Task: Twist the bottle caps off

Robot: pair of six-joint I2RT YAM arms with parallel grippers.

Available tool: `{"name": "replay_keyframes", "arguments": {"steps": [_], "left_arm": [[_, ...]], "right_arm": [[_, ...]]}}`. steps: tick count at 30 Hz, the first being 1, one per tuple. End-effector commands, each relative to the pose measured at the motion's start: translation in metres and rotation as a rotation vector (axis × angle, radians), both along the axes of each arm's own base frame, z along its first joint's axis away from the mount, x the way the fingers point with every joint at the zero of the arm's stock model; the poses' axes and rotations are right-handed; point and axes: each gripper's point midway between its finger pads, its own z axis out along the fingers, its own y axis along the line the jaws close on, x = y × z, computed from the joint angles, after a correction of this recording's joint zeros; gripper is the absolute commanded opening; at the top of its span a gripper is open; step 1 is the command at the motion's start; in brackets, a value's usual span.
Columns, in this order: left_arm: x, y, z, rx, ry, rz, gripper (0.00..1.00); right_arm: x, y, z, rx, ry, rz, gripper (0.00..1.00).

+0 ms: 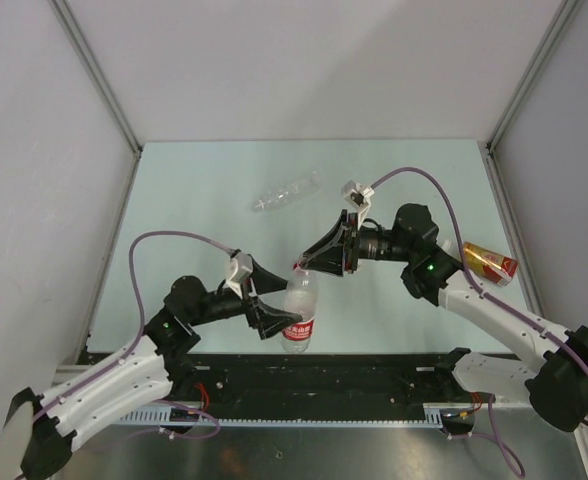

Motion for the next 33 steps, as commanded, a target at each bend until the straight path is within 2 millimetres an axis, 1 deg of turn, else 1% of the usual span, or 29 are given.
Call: {"name": "replay_keyframes", "arguments": {"steps": [1, 5, 8, 11, 14, 17, 20, 22, 25, 30, 33], "left_arm": [[0.031, 0.015, 0.014, 0.028, -0.061, 0.198, 0.99], [0.049, 0.029, 0.021, 0.091, -0.061, 0.321, 0.99], [0.054, 0.034, 0.028, 0.121, -0.068, 0.357, 0.99], [0.056, 0.038, 0.037, 0.129, -0.062, 0.381, 0.99], [0.055, 0.042, 0.045, 0.141, -0.072, 0.392, 0.99], [0.060, 0.050, 0.045, 0.176, -0.095, 0.431, 0.99], [0.064, 0.056, 0.044, 0.195, -0.095, 0.470, 1.00], [0.065, 0.058, 0.040, 0.203, -0.087, 0.484, 0.99], [0.067, 0.061, 0.033, 0.213, -0.070, 0.504, 0.99], [0.068, 0.061, 0.030, 0.219, -0.061, 0.509, 0.99], [0.066, 0.061, 0.029, 0.215, -0.057, 0.505, 0.99]], "right_arm": [[-0.001, -0.005, 0.015, -0.007, -0.084, -0.021, 0.00], [0.012, -0.011, 0.005, -0.059, -0.102, -0.109, 0.00], [0.025, -0.014, -0.003, -0.096, -0.117, -0.181, 0.00], [0.044, -0.019, -0.010, -0.131, -0.142, -0.279, 0.00], [0.067, -0.028, -0.011, -0.157, -0.175, -0.407, 0.00], [0.088, -0.039, -0.003, -0.150, -0.207, -0.532, 0.00], [0.103, -0.046, 0.012, -0.115, -0.257, -0.617, 0.00], [0.114, -0.051, 0.021, -0.088, -0.276, -0.687, 0.00], [0.132, -0.058, 0.030, -0.051, -0.284, -0.793, 0.00], [0.155, -0.050, 0.033, -0.005, -0.336, -0.848, 0.00], [0.169, -0.045, 0.028, -0.011, -0.392, -0.874, 0.00]]}}
